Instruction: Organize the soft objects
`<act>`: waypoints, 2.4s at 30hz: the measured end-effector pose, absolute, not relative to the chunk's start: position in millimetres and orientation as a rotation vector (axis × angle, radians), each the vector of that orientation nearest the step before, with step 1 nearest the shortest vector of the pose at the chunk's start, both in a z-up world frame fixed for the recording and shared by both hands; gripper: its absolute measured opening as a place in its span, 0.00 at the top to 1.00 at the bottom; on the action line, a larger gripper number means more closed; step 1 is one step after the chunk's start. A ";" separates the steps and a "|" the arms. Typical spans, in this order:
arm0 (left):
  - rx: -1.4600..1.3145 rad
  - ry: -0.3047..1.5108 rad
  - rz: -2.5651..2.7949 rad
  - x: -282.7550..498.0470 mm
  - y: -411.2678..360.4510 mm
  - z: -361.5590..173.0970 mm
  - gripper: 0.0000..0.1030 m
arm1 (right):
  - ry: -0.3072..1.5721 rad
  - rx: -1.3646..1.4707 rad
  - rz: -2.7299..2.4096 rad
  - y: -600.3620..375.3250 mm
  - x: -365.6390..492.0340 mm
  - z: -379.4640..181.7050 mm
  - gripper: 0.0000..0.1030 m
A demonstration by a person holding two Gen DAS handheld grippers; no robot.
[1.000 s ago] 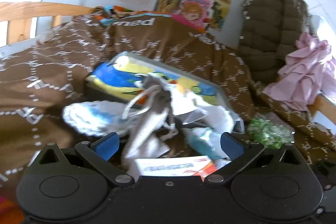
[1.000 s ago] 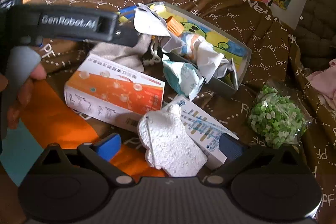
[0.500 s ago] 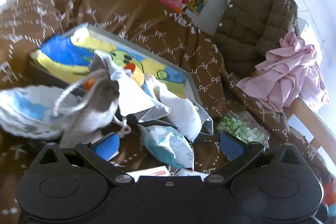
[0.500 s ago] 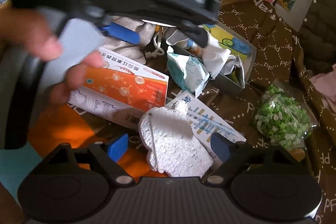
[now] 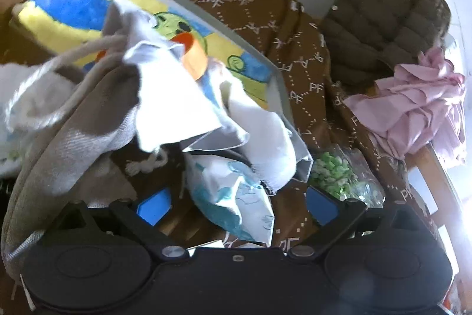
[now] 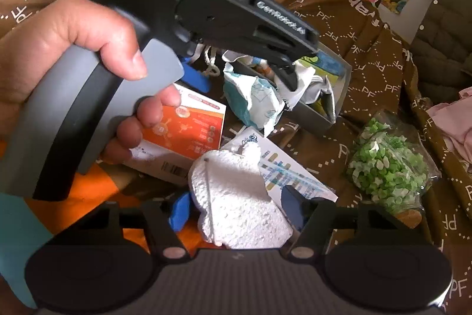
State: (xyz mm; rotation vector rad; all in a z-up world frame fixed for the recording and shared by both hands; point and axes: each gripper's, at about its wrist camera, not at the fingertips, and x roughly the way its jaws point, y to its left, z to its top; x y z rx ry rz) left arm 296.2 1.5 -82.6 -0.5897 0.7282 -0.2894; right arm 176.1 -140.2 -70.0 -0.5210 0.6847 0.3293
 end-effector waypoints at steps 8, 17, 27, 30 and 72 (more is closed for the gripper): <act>-0.622 0.742 -0.274 297.7 6.4 -88.6 0.22 | 0.665 -0.535 0.312 -140.2 172.3 -61.2 0.49; -0.601 0.723 -0.260 294.0 4.1 -89.8 0.48 | 0.681 -0.479 0.241 -152.3 174.6 -49.3 0.72; -0.615 0.690 -0.235 291.0 6.8 -91.3 0.65 | 0.677 -0.368 0.222 -165.0 176.8 -37.1 0.85; -0.596 0.675 -0.235 286.7 4.9 -90.3 0.66 | 0.657 -0.330 0.225 -168.6 177.3 -32.4 0.86; -0.357 0.376 -0.255 62.6 -19.3 33.4 0.73 | 0.150 0.084 0.329 -244.7 50.5 50.8 0.86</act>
